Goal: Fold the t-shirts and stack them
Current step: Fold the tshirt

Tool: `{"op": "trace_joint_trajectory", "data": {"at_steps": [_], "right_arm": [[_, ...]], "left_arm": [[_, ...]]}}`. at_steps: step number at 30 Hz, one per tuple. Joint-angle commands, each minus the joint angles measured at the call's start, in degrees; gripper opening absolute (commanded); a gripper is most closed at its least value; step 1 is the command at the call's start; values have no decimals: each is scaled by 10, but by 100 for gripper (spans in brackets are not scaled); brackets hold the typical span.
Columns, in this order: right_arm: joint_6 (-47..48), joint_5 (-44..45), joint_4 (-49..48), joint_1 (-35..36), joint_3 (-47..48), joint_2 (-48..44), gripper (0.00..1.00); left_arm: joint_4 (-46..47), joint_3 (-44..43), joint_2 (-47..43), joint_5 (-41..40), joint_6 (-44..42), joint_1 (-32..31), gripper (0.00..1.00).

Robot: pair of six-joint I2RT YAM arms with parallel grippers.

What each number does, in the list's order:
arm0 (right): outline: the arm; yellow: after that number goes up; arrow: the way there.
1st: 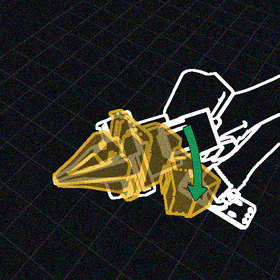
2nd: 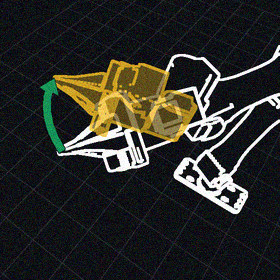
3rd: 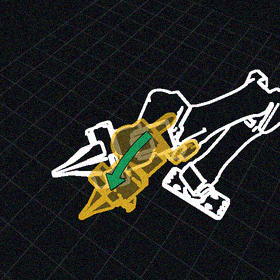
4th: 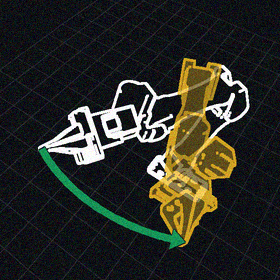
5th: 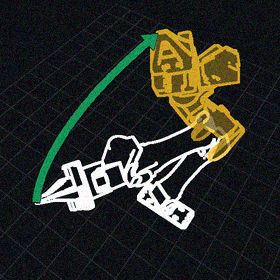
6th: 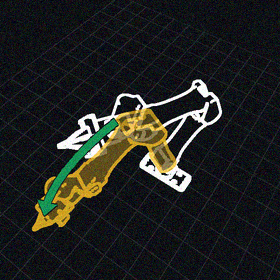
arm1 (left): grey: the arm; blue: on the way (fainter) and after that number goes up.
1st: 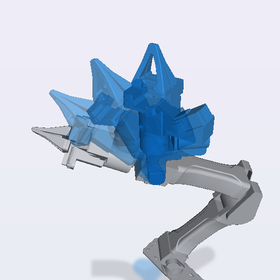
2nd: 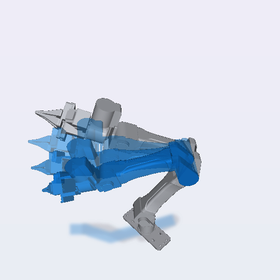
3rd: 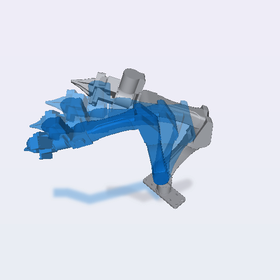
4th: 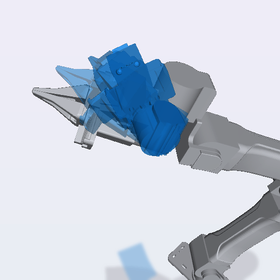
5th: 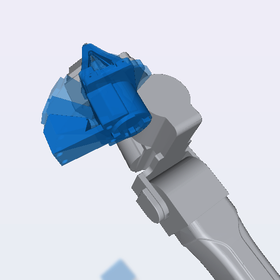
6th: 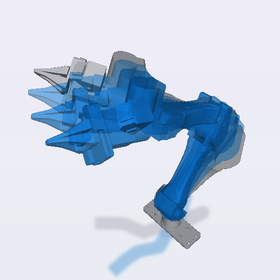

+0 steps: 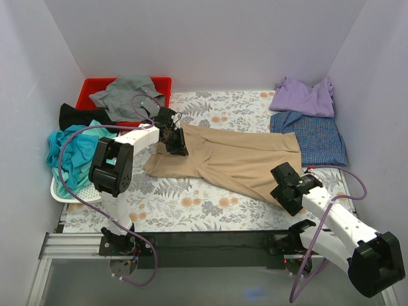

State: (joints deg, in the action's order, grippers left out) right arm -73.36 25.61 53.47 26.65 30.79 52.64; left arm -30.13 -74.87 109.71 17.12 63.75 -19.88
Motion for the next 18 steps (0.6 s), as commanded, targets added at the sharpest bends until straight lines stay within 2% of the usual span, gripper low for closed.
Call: {"op": "trace_joint_trajectory", "data": {"at_steps": [1,9,12,15,18], "right_arm": [[-27,8,-27,2,-12,15,70],[-25,5,-64,4,-39,35,68],[-25,12,-72,2,-42,47,63],[-26,18,-79,3,-49,50,53],[-22,28,-80,3,-49,44,32]], "left_arm": [[-10,-24,-22,10,1,1,18],[-13,-26,-20,12,1,1,18],[-13,-26,-20,12,1,1,18],[-13,-25,-19,9,0,1,18],[-14,-24,-17,5,0,1,18]]}}
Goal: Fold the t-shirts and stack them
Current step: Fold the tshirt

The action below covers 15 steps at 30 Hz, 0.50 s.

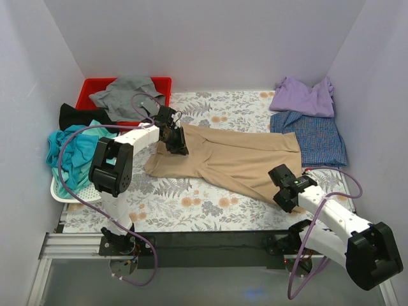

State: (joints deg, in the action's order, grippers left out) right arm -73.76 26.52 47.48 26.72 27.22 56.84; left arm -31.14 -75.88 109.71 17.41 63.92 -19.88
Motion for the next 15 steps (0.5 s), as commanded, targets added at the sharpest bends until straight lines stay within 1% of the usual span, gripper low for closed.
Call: {"op": "trace_joint_trajectory", "data": {"at_steps": [1,2,3,7,10,15], "right_arm": [[-16,22,-21,3,-12,-8,19],[-14,23,-20,3,-12,-15,11],[-12,24,-20,3,-14,-22,2],[-8,31,-14,3,-14,-66,1],[-10,44,4,3,0,-81,1],[4,91,18,2,40,-69,1]], "left_arm": [[-4,-14,-18,0,-4,1,18],[-4,-14,-16,-3,-4,1,18],[-6,-14,-16,-4,-5,1,18],[-11,-14,-13,-12,-9,1,18],[-14,-9,-14,-26,-13,1,17],[-16,-3,-16,-40,-19,1,17]]}}
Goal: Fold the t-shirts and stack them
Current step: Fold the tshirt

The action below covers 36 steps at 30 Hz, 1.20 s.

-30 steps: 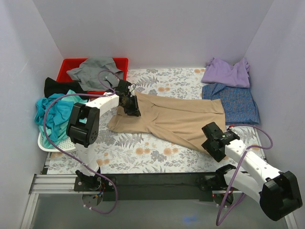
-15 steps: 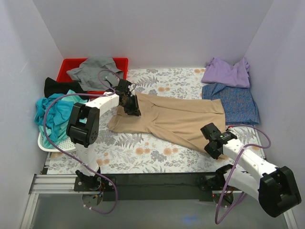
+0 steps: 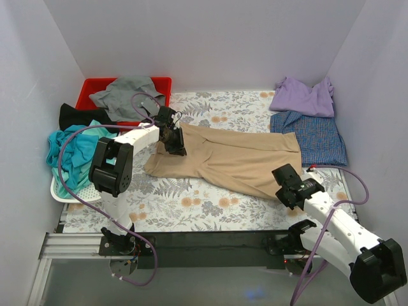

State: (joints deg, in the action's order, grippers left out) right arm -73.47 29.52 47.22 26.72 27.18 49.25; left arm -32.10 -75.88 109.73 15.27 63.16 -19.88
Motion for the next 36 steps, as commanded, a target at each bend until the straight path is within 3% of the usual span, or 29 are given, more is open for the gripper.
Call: {"op": "trace_joint_trajectory", "data": {"at_steps": [1,16,29,36], "right_arm": [[3,69,25,3,45,11,1],[53,168,24,2,122,140,3],[125,236,-52,2,171,221,6],[174,250,-72,-4,212,308,10]], "left_arm": [[-6,-2,-17,-23,-12,1,17],[-8,10,-13,-56,-24,1,16],[-9,13,-7,-67,-28,1,16],[-12,21,-8,-100,-30,2,15]]}}
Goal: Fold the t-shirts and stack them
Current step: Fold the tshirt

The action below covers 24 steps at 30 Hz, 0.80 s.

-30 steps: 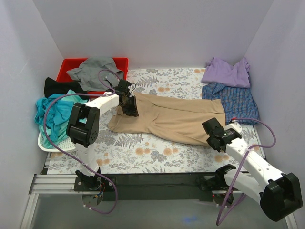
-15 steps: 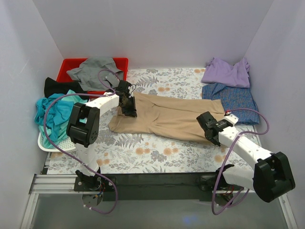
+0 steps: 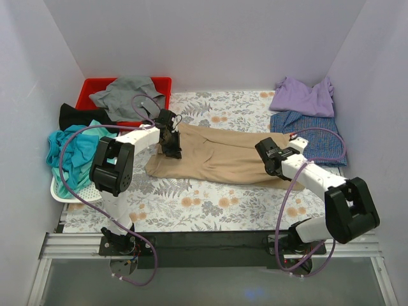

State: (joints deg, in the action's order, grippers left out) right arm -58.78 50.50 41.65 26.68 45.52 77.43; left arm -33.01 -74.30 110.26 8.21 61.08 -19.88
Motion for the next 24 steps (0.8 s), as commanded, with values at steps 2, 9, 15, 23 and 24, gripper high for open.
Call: {"op": "trace_joint_trajectory", "data": {"at_steps": [2,9,15,23,24], "right_arm": [[38,41,-17,-5,38,40,16],[49,81,-2,-5,46,-1,93],[248,-118,-155,-5,41,-48,90],[309,-393,-255,0,76,70,87],[322,-376,-255,0,91,88,87]], "left_arm": [[-6,6,-14,-38,-10,1,15],[-3,9,-34,-74,9,6,15],[7,14,-52,-56,10,13,15],[27,27,-47,-49,9,13,16],[30,28,-46,-56,9,13,16]]}}
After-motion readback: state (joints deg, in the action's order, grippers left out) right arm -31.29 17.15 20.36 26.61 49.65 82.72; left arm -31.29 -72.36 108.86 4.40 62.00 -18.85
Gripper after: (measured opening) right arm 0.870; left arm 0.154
